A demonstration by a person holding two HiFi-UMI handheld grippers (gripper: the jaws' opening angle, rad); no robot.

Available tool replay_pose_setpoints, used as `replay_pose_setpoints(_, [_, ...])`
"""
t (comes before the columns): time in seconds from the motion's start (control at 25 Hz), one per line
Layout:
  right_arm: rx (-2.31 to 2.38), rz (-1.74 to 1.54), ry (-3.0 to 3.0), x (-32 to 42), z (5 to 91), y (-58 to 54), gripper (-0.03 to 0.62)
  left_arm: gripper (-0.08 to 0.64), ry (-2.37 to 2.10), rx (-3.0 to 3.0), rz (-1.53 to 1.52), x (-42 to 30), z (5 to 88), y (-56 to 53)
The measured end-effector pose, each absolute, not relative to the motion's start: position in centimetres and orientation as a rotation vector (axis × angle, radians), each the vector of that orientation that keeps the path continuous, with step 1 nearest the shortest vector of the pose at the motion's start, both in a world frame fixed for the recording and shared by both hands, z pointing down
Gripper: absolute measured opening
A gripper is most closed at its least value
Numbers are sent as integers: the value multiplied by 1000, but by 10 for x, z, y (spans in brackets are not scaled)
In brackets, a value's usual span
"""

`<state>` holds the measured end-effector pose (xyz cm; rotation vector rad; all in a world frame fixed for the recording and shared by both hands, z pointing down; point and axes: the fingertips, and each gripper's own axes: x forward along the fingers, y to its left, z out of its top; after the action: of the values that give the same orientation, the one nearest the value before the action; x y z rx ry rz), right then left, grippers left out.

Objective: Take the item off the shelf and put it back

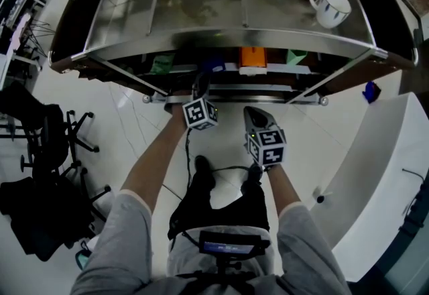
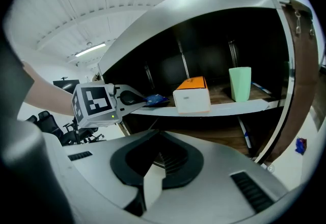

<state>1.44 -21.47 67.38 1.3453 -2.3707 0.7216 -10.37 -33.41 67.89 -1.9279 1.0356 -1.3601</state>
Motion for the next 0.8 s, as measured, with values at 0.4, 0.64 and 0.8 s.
replay_pose_setpoints(0.4, [1333, 647, -2371, 15, 600, -200, 9, 10, 1264, -2121, -1239, -121, 588, -273])
replay_pose_setpoints(0.64, [1342, 603, -2376, 20, 559, -190, 9, 9, 1457, -2294, -1120, -142, 537, -232])
replay_pose_setpoints(0.8, [1353, 589, -2370, 27, 543, -178, 9, 9, 1605, -2410, -1006, -157, 511, -203])
